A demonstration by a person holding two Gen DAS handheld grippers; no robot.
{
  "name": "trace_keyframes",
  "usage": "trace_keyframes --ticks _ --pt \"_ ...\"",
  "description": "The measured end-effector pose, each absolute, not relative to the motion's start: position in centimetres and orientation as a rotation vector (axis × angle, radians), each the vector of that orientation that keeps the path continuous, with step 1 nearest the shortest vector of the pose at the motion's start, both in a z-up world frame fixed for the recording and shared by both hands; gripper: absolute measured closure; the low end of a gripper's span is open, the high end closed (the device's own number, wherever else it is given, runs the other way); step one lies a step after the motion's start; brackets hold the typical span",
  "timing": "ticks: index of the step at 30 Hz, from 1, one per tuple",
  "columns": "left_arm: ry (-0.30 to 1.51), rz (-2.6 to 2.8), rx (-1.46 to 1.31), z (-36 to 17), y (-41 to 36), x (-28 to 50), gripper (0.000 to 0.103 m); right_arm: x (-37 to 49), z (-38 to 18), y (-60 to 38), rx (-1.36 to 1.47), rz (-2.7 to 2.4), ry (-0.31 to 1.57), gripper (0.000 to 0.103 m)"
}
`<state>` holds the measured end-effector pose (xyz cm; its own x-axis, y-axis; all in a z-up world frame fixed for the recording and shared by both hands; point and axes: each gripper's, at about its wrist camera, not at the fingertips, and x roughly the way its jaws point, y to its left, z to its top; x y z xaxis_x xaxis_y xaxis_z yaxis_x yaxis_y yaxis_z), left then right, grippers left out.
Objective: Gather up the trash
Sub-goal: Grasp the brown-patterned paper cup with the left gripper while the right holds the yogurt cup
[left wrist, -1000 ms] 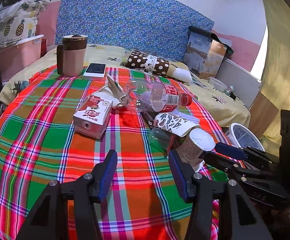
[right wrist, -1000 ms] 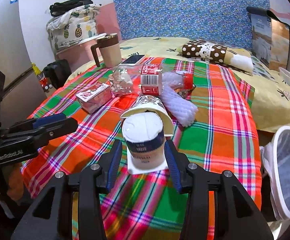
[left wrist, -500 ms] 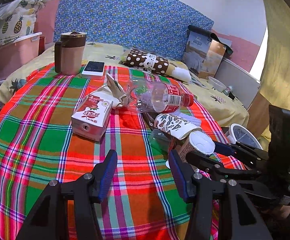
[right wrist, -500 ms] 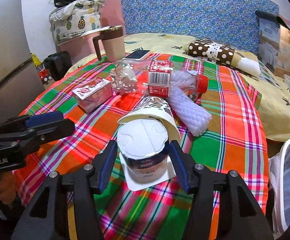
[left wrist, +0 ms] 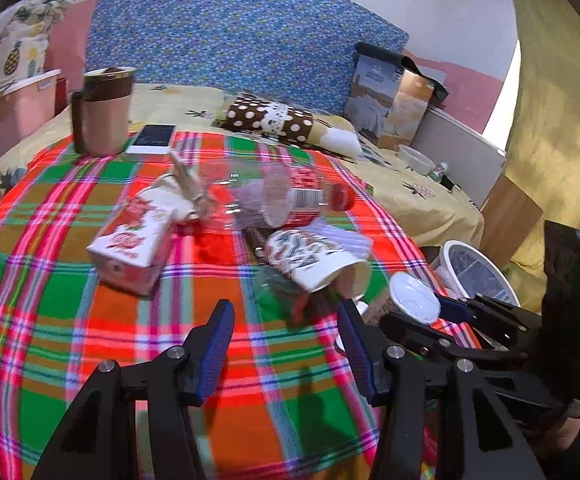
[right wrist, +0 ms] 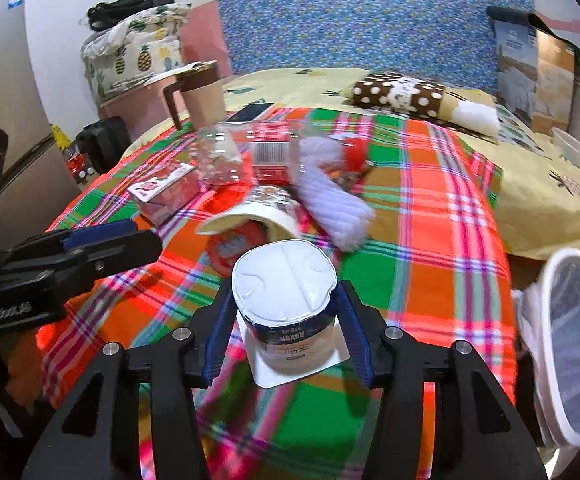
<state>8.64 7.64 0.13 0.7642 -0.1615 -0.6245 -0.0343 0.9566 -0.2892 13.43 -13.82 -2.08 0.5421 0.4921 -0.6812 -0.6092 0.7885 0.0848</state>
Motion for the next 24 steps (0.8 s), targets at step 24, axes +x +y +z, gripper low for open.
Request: trace_keyframes --ticks 24 --pt "0.71 -0.022 -0.03 -1.2 3.1 14.1 0.071 14.8 -2.7 -17.7 -0.07 0.601 0.759 0.051"
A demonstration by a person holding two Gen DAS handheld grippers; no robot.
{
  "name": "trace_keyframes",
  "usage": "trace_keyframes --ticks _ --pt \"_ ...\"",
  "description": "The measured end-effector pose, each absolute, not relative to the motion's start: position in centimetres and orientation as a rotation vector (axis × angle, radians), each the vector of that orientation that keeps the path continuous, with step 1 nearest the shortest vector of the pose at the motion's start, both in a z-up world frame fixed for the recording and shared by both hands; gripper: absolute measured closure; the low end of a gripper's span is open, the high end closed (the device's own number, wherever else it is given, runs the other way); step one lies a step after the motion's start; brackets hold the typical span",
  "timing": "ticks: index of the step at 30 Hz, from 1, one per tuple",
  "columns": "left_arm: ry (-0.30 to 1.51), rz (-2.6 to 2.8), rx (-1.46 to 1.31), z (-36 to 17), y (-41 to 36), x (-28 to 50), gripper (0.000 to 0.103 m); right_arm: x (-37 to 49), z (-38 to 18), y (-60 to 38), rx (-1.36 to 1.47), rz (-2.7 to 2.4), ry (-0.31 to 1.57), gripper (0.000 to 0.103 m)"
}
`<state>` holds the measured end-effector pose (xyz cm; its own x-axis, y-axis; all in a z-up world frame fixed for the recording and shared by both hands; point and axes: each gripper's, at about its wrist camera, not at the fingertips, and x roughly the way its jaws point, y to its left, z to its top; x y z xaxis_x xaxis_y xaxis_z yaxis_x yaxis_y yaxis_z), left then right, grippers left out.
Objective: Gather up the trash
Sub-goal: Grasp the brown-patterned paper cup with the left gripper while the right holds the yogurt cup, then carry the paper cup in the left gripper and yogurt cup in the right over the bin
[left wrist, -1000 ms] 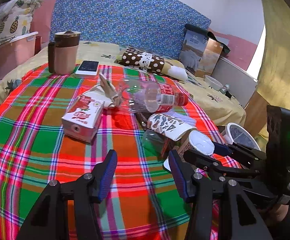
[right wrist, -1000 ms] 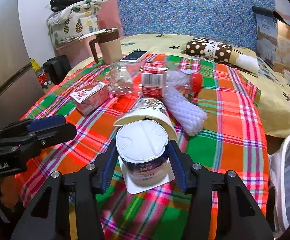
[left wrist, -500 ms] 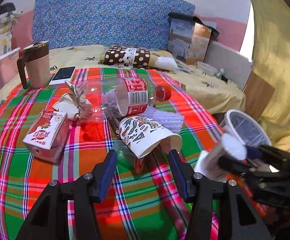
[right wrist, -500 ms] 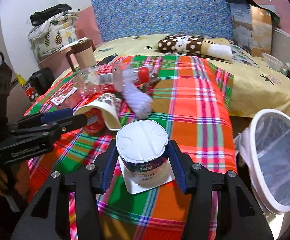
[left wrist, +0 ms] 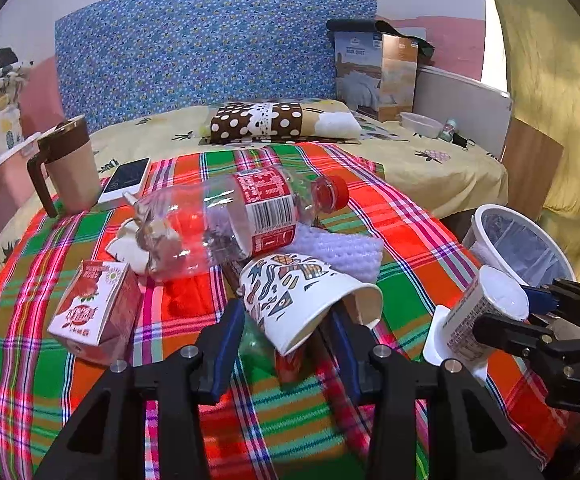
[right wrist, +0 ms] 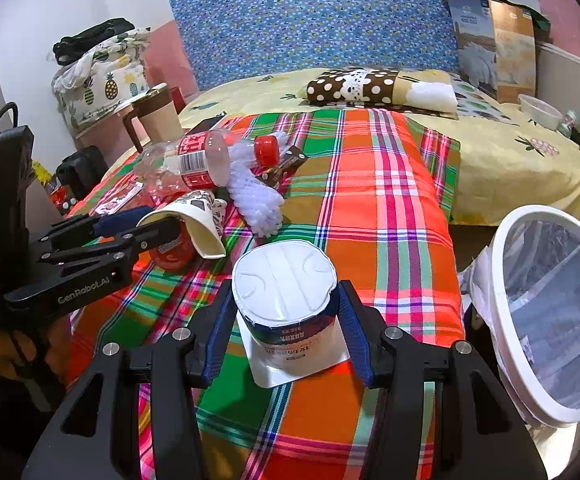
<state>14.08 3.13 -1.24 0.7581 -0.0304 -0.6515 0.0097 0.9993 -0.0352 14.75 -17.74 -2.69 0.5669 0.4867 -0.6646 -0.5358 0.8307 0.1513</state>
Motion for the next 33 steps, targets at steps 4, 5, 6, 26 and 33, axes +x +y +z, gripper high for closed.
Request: trace_keyframes --ticks 4,5,6,26,33 --pt "0.702 -0.023 -0.039 -1.0 3.2 14.3 0.092 14.8 -2.7 -18.1 -0.068 0.601 0.76 0.051" --pt "0.696 -0.025 -0.046 -0.9 3.3 14.3 0.094 14.8 -2.8 -18.2 -0.067 0.601 0.76 0.051" --pt "0.691 -0.029 -0.053 -0.7 3.4 14.3 0.096 14.7 -2.7 -18.2 -0.066 0.6 0.761 0.051" --pt "0.651 -0.127 -0.18 2.3 2.6 11.7 0.098 13.7 -0.8 -20.3 -0.042 0.544 0.69 0.051" --pt "0.671 -0.189 -0.177 2.3 -0.3 11.3 0.098 13.5 -0.6 -22.0 -0.026 0.506 0.677 0.051"
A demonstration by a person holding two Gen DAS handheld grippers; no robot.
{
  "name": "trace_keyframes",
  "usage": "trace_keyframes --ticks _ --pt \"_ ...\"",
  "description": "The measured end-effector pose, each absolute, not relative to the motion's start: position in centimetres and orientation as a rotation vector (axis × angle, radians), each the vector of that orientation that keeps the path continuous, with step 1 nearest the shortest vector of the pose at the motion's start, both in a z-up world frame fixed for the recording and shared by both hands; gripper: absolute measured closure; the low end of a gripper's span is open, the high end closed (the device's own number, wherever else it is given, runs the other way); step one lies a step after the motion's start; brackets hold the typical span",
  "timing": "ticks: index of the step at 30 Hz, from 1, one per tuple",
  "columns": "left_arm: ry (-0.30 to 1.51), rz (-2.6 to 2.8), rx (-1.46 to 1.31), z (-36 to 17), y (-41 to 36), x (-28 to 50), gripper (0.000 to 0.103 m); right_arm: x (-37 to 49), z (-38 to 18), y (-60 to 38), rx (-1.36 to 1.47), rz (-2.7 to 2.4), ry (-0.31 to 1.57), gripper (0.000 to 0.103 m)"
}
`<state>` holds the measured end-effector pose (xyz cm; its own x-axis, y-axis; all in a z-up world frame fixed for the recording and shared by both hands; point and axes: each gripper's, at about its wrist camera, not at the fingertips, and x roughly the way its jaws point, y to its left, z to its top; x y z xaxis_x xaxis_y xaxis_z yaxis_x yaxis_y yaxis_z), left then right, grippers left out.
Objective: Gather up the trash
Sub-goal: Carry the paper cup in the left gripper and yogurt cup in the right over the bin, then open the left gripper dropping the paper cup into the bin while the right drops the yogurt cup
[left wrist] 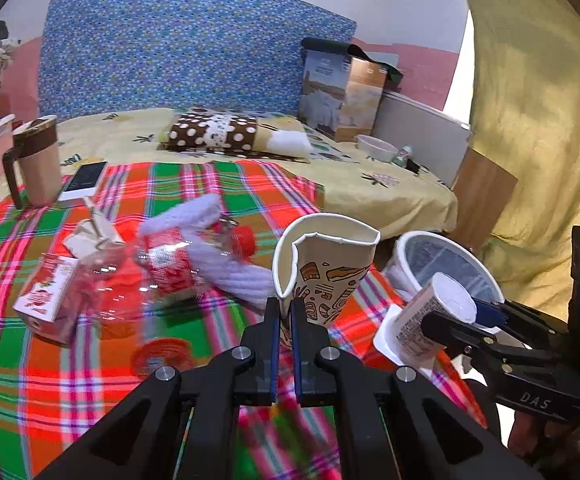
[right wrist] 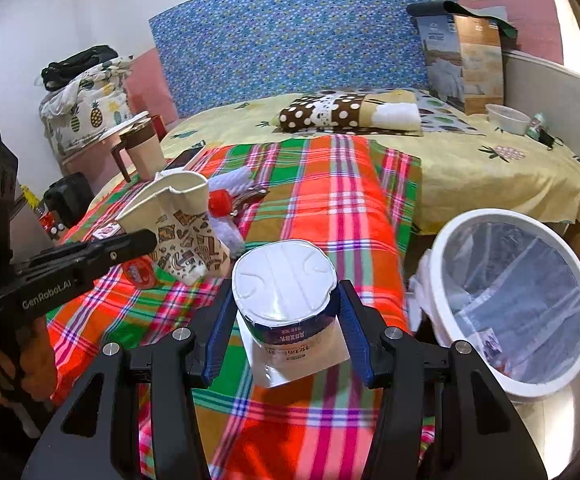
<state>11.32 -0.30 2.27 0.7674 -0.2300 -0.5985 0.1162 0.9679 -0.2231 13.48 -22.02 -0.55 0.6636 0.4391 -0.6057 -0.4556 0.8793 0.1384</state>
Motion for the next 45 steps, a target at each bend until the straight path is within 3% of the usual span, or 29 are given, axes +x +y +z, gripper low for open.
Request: trace_keyframes --ticks 23,45 --pt "0.672 -0.445 -0.106 3.5 -13.2 16.3 0.098 15.1 -0.1 -32.3 0.053 0.223 0.631 0.051" --pt "0.77 -0.556 -0.067 -0.5 -20.8 21.4 0.098 16.8 -2.4 -36.4 0.083 0.118 0.71 0.05"
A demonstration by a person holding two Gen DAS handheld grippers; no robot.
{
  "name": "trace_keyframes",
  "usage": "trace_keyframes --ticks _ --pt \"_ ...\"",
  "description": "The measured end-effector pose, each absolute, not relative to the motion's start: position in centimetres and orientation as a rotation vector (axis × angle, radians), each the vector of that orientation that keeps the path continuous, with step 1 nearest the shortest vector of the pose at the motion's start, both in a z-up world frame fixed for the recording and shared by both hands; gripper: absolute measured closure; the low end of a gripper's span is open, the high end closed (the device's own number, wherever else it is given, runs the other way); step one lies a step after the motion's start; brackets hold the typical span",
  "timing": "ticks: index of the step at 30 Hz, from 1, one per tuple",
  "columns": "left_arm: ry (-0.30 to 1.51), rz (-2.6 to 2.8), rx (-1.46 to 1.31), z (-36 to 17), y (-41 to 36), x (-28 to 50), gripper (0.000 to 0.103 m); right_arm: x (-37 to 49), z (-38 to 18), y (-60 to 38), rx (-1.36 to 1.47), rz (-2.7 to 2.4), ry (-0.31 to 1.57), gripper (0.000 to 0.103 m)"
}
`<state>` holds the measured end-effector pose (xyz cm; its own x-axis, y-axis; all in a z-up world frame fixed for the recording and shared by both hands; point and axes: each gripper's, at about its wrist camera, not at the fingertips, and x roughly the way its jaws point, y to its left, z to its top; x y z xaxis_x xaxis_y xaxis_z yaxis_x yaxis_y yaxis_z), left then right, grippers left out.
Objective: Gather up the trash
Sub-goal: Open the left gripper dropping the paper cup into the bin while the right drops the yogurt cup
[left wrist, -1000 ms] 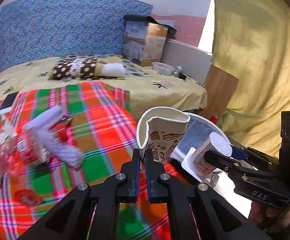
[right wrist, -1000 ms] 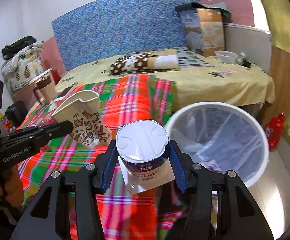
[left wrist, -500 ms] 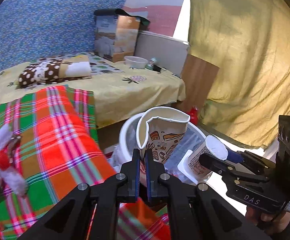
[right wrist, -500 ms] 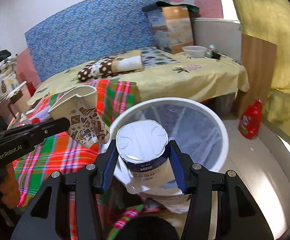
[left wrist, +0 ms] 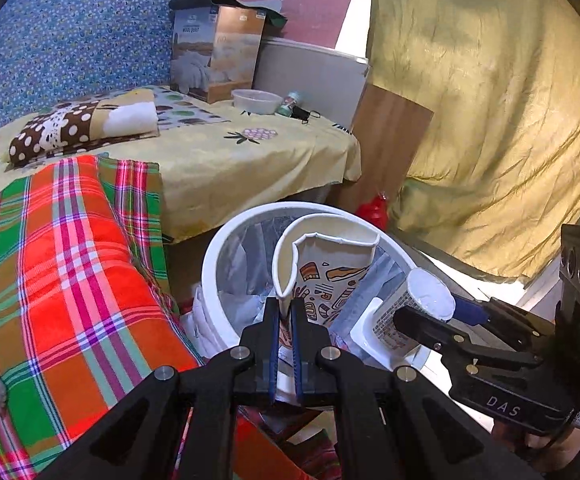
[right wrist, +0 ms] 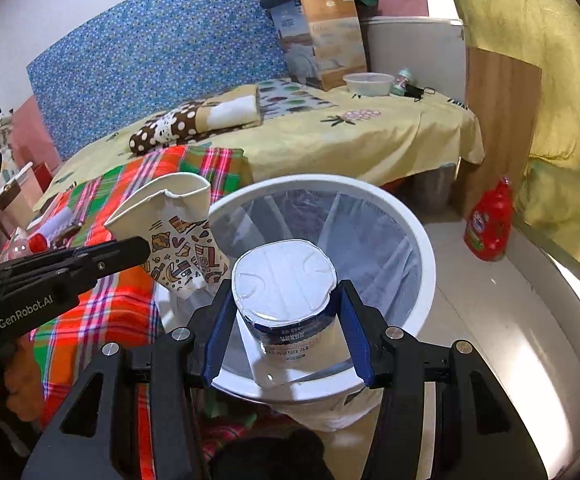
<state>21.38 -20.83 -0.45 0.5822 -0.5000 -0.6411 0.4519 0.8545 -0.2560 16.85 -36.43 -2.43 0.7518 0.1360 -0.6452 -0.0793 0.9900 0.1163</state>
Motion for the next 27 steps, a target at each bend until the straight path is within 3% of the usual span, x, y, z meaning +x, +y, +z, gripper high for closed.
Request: trace_keyframes --ticks 27 --pt "0.761 -0.53 -0.108 0.8 -17.7 18.6 0.095 15.5 -1.4 -36.3 0.091 0.126 0.679 0.05"
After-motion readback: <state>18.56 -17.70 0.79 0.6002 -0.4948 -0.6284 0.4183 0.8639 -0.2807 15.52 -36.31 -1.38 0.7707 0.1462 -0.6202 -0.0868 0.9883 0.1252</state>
